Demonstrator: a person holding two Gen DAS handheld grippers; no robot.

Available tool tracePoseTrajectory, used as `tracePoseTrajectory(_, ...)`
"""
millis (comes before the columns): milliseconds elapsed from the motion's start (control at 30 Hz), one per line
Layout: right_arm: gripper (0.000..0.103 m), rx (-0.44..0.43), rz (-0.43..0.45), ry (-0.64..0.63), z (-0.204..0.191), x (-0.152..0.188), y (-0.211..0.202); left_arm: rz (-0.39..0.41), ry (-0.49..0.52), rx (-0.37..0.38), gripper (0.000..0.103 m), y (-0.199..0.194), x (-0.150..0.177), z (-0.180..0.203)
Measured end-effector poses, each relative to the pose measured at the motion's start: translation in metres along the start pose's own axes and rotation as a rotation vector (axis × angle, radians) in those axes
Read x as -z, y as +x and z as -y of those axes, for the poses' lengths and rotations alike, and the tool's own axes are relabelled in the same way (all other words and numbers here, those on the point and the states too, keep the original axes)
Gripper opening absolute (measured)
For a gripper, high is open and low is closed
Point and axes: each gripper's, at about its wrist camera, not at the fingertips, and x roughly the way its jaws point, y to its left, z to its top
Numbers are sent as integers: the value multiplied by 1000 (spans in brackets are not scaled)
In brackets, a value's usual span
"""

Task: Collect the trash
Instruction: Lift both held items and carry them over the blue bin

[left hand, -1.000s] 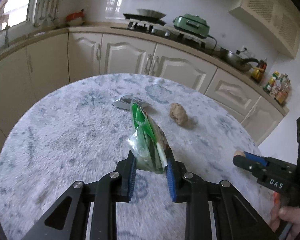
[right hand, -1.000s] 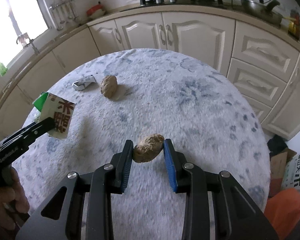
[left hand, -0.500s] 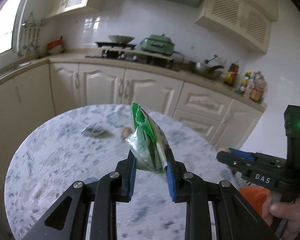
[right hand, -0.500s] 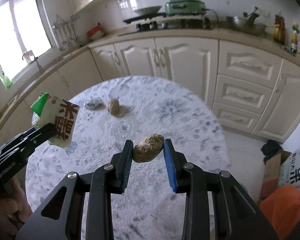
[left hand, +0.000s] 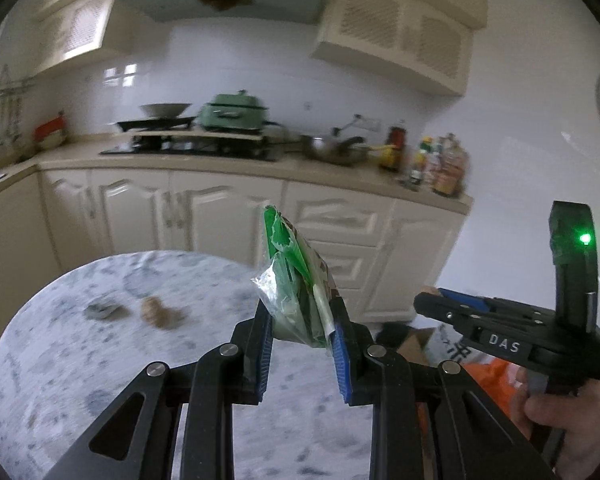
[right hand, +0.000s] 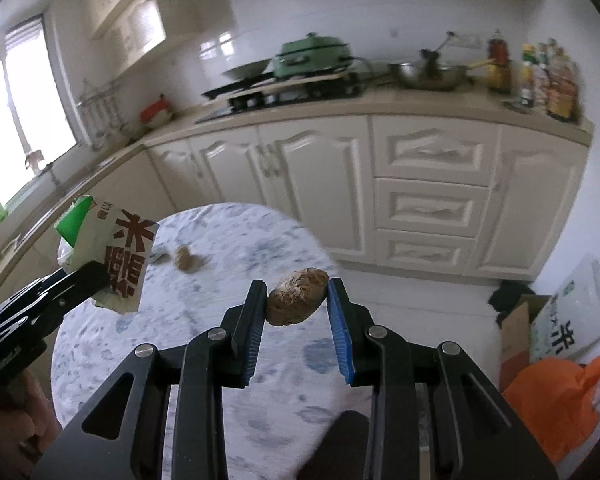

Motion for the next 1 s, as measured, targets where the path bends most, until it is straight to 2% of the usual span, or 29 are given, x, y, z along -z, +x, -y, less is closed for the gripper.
tracePoseTrajectory(267, 31, 113, 4, 117, 80, 10, -21, -49, 93, 120, 22, 56, -13, 66)
tracePoseTrajectory(433, 31, 182, -44, 190, 134, 27, -11, -129, 126, 200, 22, 109, -12, 103)
tracePoseTrajectory(533, 31, 200, -83, 231, 159, 39, 0, -201, 149, 241, 23, 145, -8, 124)
tracePoseTrajectory(767, 31, 202, -167, 327, 208, 70, 35, -365, 193, 285, 23, 223, 8, 167)
tracePoseTrajectory(800, 32, 210, -174, 335, 214, 74, 40, -408, 207, 292, 23, 238, 12, 173)
tracePoseTrajectory(867, 34, 213, -194, 363, 227, 82, 53, -453, 218, 282, 27, 264, 17, 182)
tracePoseTrajectory(933, 34, 220, -207, 393, 237, 89, 60, -543, 227, 274, 29, 295, 21, 191)
tracePoseTrajectory(1000, 37, 212, -228, 411, 244, 96, 66, -592, 238, 228, 35, 319, 26, 195)
